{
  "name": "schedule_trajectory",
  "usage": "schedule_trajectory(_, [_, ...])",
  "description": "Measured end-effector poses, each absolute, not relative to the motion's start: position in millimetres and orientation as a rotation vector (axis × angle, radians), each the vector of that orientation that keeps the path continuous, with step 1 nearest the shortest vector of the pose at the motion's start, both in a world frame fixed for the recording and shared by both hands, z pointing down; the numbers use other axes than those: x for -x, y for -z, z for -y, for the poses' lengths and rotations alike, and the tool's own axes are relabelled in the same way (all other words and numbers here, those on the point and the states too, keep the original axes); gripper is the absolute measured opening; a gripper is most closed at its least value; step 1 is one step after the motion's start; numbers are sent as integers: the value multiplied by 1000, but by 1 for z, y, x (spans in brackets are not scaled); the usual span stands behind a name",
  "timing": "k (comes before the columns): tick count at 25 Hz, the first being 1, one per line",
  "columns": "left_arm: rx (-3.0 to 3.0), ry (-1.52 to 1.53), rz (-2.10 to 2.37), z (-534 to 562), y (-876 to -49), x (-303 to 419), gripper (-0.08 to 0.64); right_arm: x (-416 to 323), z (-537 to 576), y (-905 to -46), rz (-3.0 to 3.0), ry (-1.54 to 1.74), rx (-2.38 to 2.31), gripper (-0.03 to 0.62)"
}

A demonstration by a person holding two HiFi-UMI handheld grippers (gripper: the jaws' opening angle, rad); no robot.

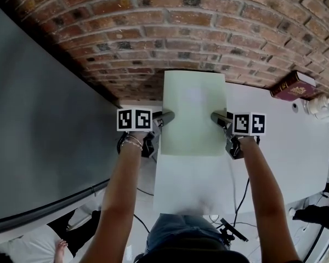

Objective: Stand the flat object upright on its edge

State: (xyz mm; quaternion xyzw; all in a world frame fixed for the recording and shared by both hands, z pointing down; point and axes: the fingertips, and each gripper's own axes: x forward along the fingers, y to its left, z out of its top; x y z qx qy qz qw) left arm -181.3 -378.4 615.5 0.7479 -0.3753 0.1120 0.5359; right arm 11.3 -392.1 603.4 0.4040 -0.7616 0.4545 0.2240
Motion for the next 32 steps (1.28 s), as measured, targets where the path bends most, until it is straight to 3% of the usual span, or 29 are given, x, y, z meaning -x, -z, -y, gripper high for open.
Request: schedule_trajectory(32, [-2004, -212, 985, 329, -507, 183, 256, -13, 334, -498, 2293, -1049, -1210, 288])
